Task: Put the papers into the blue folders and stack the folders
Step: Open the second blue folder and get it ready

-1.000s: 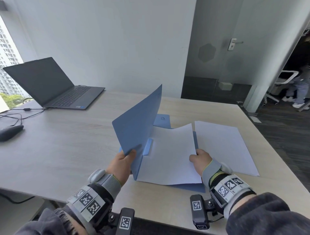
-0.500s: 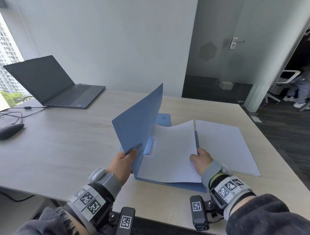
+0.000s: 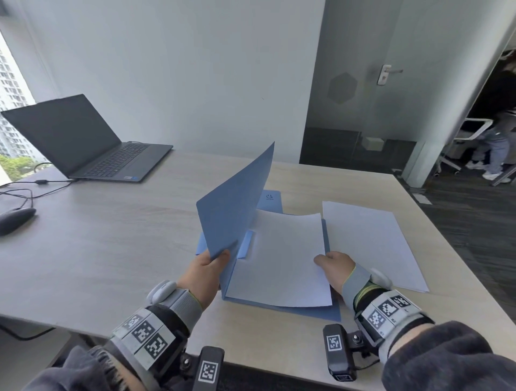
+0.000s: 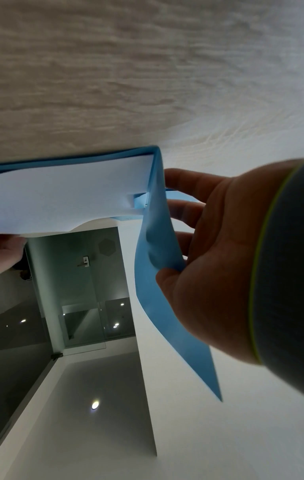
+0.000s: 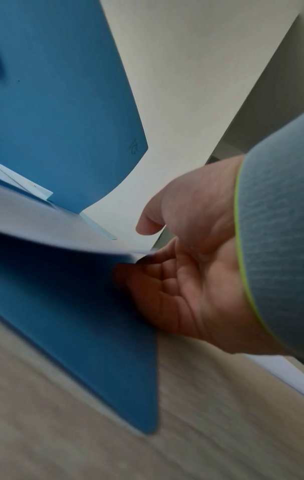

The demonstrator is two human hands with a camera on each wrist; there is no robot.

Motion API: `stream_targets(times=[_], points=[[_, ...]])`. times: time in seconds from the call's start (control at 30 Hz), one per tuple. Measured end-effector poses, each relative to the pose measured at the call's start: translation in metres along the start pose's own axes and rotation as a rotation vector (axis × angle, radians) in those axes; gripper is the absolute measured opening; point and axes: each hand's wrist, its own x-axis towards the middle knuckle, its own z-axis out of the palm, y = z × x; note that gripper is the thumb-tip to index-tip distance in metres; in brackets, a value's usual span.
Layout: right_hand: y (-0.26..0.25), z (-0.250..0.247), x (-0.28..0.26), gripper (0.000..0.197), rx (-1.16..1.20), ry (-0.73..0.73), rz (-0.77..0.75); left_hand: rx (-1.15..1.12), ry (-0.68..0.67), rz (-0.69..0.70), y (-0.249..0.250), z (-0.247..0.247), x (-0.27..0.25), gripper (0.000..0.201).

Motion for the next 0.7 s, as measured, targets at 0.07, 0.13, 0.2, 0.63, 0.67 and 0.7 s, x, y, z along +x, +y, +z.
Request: stream_targets(times=[0.07, 0.13, 0.2, 0.63, 0.67, 0.7], points=[[0.005, -0.008, -0.001, 0.026, 0.009, -0.002, 0.071, 0.125, -0.052, 0.010, -0.006, 0.001, 0.004, 0.030], [0.010, -0.019, -0.004, 0.024, 0.026, 0.005, 0.115, 0.252, -0.097, 0.036, -0.007, 0.003, 0.003, 0.028], [0.014, -0.029, -0.005, 0.025, 0.055, 0.027, 0.121, 0.348, -0.135, 0.053, -0.004, 0.006, -0.002, 0.040], [0.028, -0.043, -0.020, 0.016, 0.215, -0.006, 0.096, 0.429, -0.134, -0.092, -0.002, 0.032, 0.018, 0.077], [0.029, -0.042, -0.021, 0.017, 0.217, -0.023, 0.094, 0.391, -0.136, -0.098, 0.000, 0.034, 0.021, 0.076], [0.029, -0.041, -0.022, 0.017, 0.217, -0.028, 0.092, 0.363, -0.135, -0.098, 0.000, 0.036, 0.026, 0.075]])
